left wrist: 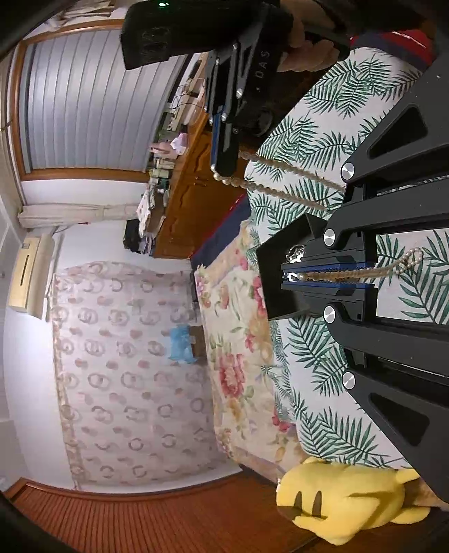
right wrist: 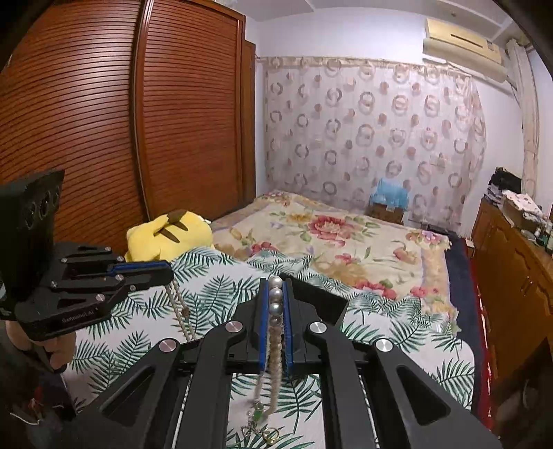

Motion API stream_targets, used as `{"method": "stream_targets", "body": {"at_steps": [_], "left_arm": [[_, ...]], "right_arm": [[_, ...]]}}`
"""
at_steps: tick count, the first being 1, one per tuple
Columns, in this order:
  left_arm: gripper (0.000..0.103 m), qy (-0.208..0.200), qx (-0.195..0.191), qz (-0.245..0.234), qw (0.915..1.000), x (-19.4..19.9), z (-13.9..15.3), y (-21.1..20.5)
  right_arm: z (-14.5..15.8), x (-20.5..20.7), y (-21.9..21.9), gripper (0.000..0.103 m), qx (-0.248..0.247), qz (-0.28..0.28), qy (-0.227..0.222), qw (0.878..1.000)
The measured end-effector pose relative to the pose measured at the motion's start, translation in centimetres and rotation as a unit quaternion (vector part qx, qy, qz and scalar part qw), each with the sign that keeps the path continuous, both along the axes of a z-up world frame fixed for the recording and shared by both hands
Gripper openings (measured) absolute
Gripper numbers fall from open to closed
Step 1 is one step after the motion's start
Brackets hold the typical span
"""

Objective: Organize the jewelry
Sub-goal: 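Lift both pearl necklaces and carry them over the black box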

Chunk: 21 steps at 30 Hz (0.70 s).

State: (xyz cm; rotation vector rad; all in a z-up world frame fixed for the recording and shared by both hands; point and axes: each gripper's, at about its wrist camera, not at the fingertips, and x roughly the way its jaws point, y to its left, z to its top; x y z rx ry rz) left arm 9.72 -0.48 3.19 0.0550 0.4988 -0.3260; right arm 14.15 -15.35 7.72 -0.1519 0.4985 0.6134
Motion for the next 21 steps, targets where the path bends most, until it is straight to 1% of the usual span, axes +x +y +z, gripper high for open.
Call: {"method": "stream_targets", "body": {"at_steps": [6,12,16,21], "left_arm": [[0.004,-0.002,-0.005,0.001,1.0000,0.0,0.2,0.1],[0.004,-0.008,-0.009,0.000,0.9999,0.7,1.3,0.3],[0.004,-0.012,-0.013,-0.008,0.9998,1.7,2.6,0.1],[0.004,-0.028,-0.017,-0.018,0.9993,2.6,4.7,-0.6]], "right_arm": [[2.0,-0.5,-0.1,0.009,-0.001,0.000,-0.019,1.000],[2.5,0.2,-0.5,0.009,0.000,-0.005,-0.018,1.000],[2.7,0.5,-0.6,0.009,0.003,-0.003,-0.013,1.000],[3.3,1.3,-0.3,0.009,0.001,0.004,-0.014,1.000]]}}
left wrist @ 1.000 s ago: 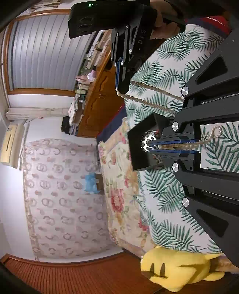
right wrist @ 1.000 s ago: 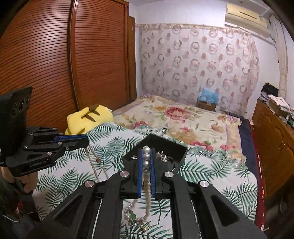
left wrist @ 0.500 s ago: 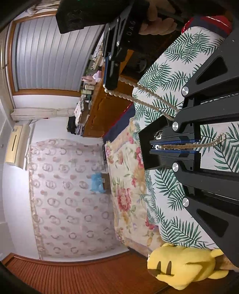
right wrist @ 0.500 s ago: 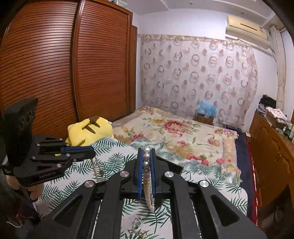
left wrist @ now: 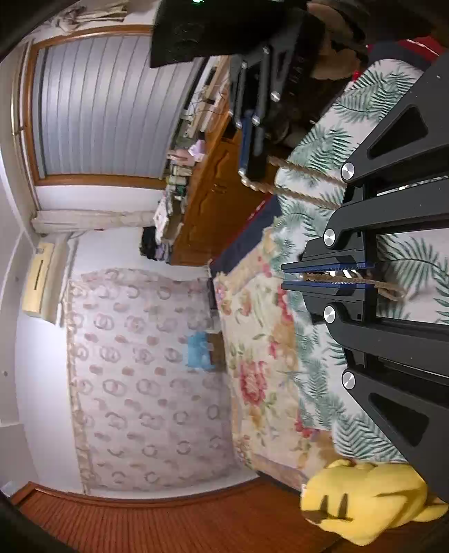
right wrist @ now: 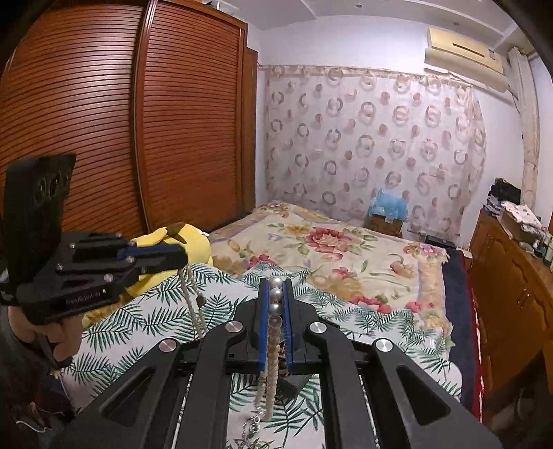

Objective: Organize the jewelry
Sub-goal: 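Lift both pearl necklaces and carry them over the black box, then lower the pearl necklaces into the box and open both tools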

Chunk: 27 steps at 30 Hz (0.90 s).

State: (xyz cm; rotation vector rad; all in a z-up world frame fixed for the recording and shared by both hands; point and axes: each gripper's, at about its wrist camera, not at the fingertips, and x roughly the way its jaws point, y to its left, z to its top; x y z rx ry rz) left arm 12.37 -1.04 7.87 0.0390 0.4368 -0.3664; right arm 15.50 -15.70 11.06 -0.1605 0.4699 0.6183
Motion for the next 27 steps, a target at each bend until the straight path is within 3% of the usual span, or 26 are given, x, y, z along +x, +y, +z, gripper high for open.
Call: {"method": "stream_targets", "body": {"at_steps": [7,14,20,27], "left_arm": [[0.004,-0.019,-0.001,-0.003,0.9998,2.9,3.3,-0.8],[0.004,-0.018,0.002,0.004,0.9998,6.2,4.4,-1.1],[0.004,-0.002,0.004,0.007,1.0000,8.7,3.1,-1.2],[0.004,0.033,0.004,0.009,0.9994,11.1,-0.6,-0.9]], "right_arm": [[2.2,2.9,0.0,0.009,0.008,0.004,-0.007,1.000],[2.7,6.5,0.0,0.009,0.014,0.013,0.000,1.000],[0.7,9.3,-0.1,0.009,0.012,0.007,0.016,1.000],[-2.6,11.3,0.3,0.009,0.009,0.001,0.040,0.999]]}}
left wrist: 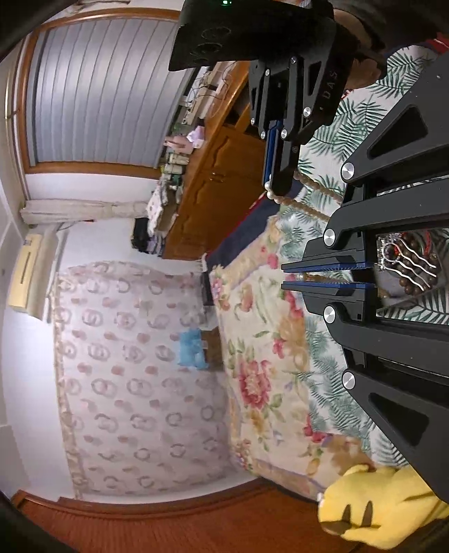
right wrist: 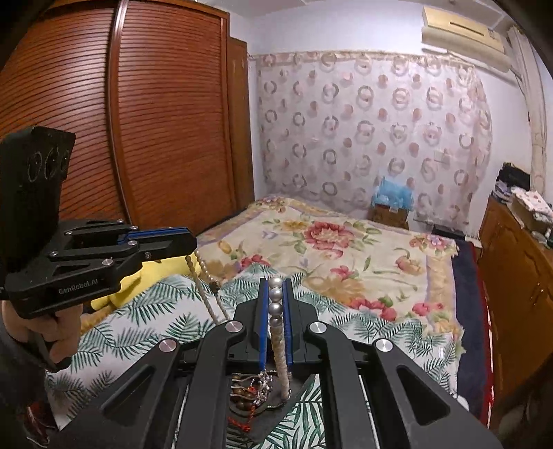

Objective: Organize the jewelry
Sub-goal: 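Lower the pearl necklaces into the box and open both tools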

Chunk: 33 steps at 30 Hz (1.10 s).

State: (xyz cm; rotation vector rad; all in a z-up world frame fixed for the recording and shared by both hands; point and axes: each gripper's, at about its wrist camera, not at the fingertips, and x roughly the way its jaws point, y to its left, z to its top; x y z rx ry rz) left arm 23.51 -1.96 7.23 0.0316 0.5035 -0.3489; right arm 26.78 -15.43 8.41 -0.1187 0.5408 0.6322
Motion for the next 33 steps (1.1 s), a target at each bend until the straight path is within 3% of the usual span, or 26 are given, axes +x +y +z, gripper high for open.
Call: {"method": "stream_targets", "body": {"at_steps": [16,27,32,33], "left_arm": [[0.004,0.075,-0.010,-0.003,0.9972,1.3,-9.2,0.1],[0.004,0.086,-0.001,0.004,0.9963,1.2,-10.1,0.1],[0.004,0.087,0.002,0.005,0.9962,1.2,-10.4,0.2],[0.004,0.088,0.003,0.006,0.9961,1.1,-10.4,0.3]], "right_arm": [[-8.1,1.2,0.9,0.009,-0.013,0.003,0.063,0.998],[-8.4,1.4,0.8,0.009,-0.018,0.004,0.064,0.998],[-8.1,0.7,0.3,0.014,-0.021,-0.001,0.057,0.998],[-8.0,0.4,0.1,0.020,-0.022,-0.003,0.055,0.998]]}}
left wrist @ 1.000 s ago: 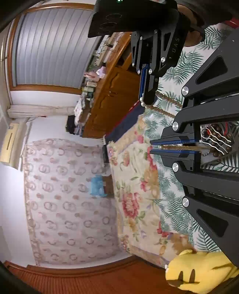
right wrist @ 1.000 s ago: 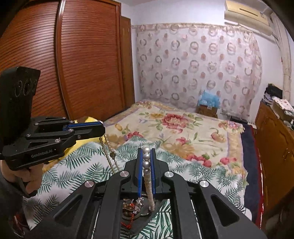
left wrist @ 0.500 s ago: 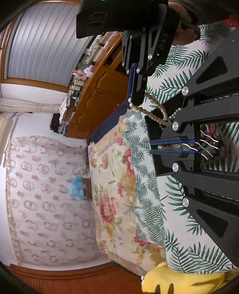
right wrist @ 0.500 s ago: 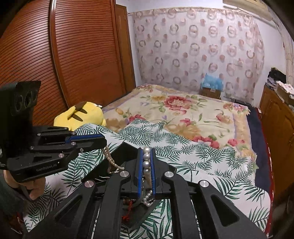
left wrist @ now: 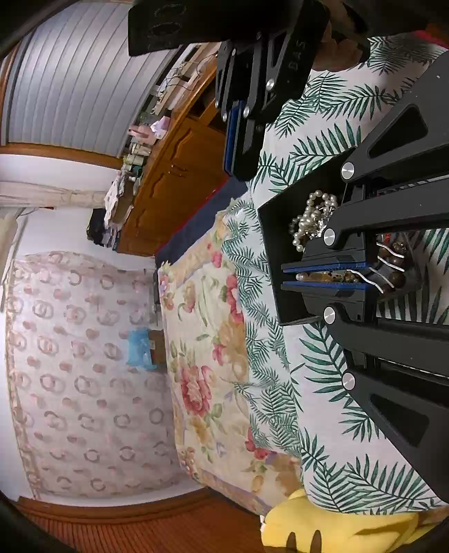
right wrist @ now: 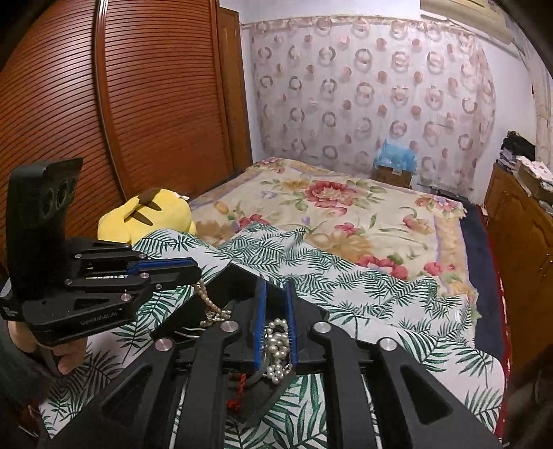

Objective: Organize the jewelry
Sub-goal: 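Lower the pearl necklaces into the box and open both tools, then grasp the gold ring with the right tool while the left tool grasps the green earring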

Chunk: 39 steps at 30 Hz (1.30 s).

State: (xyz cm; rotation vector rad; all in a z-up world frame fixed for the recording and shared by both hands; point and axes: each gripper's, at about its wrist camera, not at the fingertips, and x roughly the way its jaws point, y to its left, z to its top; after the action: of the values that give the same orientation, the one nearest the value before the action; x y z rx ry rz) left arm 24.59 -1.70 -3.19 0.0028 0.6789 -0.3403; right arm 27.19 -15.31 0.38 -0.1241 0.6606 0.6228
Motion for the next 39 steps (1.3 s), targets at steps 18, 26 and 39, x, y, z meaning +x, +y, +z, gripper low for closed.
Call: {"method": "stream_targets", "body": {"at_steps": [18,26,39], "left_arm": [[0.056,0.010,0.014,-0.037,0.9992,-7.3,-2.2,-1.4],[0.060,0.043,0.019,-0.054,0.9974,-9.5,-4.7,-2.4],[0.061,0.072,0.028,-0.073,0.9943,-10.2,-6.8,-3.2]], "right_arm": [[-4.4,-10.4,-4.5,0.036,-0.023,-0.026,0.045,0.998],[-7.7,-13.7,-4.1,0.036,-0.042,-0.019,0.087,0.995],[-9.8,-15.4,-1.9,0.024,-0.091,0.021,0.107,0.990]]}}
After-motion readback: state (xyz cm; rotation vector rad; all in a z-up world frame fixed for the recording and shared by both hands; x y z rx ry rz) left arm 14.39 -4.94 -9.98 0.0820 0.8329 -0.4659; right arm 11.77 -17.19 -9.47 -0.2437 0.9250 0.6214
